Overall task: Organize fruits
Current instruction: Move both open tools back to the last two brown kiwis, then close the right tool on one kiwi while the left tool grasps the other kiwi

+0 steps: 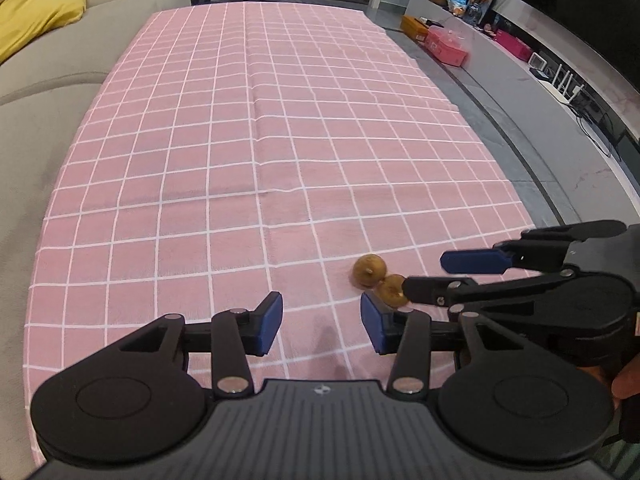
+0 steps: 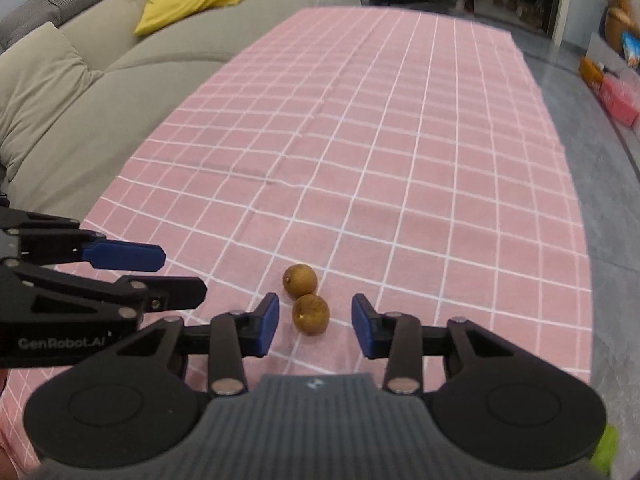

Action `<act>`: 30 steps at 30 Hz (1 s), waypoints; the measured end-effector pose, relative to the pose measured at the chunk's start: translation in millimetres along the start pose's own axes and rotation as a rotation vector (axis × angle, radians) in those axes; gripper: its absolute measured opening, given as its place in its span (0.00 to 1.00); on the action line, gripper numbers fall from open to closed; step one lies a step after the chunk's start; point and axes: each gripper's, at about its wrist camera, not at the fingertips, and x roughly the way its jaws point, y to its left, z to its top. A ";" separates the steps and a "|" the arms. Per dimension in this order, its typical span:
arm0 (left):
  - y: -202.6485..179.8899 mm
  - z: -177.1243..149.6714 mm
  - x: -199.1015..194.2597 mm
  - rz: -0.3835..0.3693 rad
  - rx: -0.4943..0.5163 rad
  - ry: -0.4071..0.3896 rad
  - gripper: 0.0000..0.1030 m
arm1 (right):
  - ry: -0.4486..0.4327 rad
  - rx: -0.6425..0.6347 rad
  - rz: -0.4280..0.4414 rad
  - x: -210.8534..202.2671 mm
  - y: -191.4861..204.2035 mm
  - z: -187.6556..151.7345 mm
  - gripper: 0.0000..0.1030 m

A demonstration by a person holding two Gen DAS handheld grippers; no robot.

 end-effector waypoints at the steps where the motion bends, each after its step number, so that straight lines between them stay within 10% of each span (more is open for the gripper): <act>1: 2.4 1.1 2.9 0.001 -0.004 0.001 0.51 | 0.016 0.003 0.008 5.6 -0.7 2.0 0.36; 17: 4.8 1.7 21.7 -0.020 0.066 0.030 0.50 | 0.110 0.019 0.029 41.3 -3.1 6.3 0.22; 30: -31.4 9.5 41.9 -0.084 0.155 0.046 0.44 | -0.010 0.092 -0.006 -20.8 -38.9 10.9 0.21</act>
